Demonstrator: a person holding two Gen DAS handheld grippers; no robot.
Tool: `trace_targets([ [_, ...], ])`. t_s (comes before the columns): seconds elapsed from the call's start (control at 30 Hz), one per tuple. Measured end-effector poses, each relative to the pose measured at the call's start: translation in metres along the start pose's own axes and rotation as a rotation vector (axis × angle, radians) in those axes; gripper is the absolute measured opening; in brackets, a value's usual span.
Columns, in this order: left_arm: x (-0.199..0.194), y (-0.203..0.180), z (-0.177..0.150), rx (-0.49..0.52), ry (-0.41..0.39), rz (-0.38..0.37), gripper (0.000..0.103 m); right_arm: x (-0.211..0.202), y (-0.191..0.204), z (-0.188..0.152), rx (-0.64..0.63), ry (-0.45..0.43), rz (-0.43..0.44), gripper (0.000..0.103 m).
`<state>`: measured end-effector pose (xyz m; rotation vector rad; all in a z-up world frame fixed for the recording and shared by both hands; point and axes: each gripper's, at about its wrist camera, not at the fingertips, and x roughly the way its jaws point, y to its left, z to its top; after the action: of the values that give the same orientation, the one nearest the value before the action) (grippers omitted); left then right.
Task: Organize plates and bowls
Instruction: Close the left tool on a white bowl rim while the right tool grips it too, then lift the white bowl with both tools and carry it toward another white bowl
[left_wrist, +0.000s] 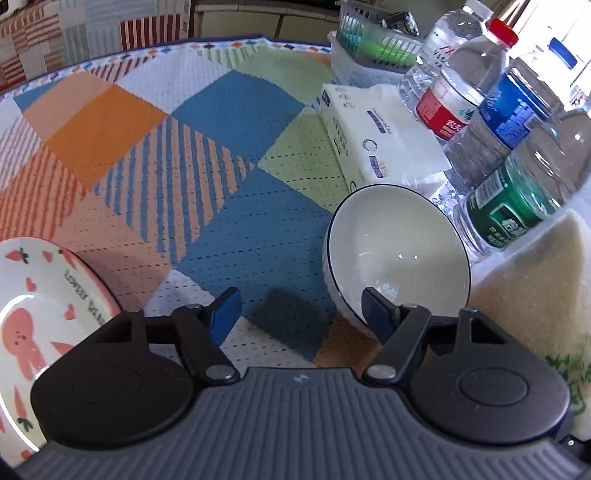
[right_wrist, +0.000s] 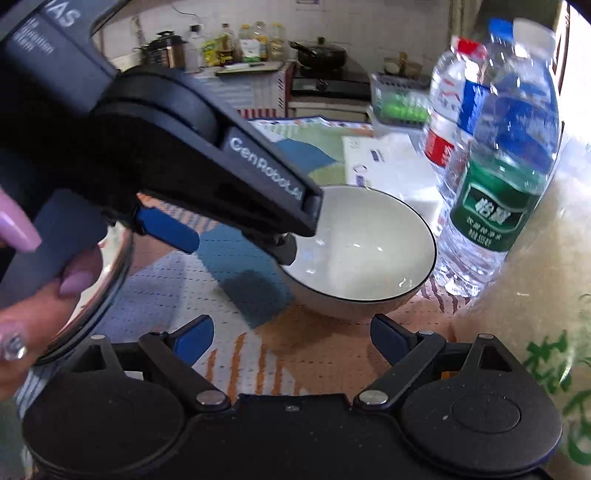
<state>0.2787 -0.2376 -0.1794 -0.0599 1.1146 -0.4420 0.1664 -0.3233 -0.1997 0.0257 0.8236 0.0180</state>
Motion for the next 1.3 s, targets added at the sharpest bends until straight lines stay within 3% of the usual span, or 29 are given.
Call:
trace_targets([
  [0.17,0.019,0.006,0.008,-0.065,0.037,-0.031,0.051,0.023,-0.02,0.005,0.095,0.056,0.023,0.092],
  [0.23,0.023,0.009,0.009,-0.092,0.04,-0.078,0.031,0.031,-0.026,0.006,0.126,0.063,0.034,0.091],
  [0.33,0.024,0.011,0.011,-0.137,0.048,-0.142,0.011,0.034,-0.026,0.007,0.13,0.041,0.025,0.092],
  [0.47,0.021,0.004,0.01,-0.086,0.074,-0.098,0.01,0.034,-0.022,0.006,0.105,0.02,0.017,0.09],
  [0.6,0.014,0.012,0.003,-0.105,0.103,-0.104,0.011,0.024,-0.027,0.007,0.106,0.01,0.038,0.089],
  [0.97,-0.038,0.03,-0.018,-0.102,0.109,-0.037,0.012,-0.013,-0.002,0.014,0.012,0.048,0.174,0.089],
  [1.13,-0.033,0.047,-0.026,-0.125,0.128,-0.001,0.012,-0.007,0.008,0.015,-0.004,0.107,0.265,0.089],
  [1.3,-0.021,0.048,-0.034,-0.081,0.133,0.043,0.013,0.012,0.02,0.008,-0.054,0.135,0.266,0.089],
])
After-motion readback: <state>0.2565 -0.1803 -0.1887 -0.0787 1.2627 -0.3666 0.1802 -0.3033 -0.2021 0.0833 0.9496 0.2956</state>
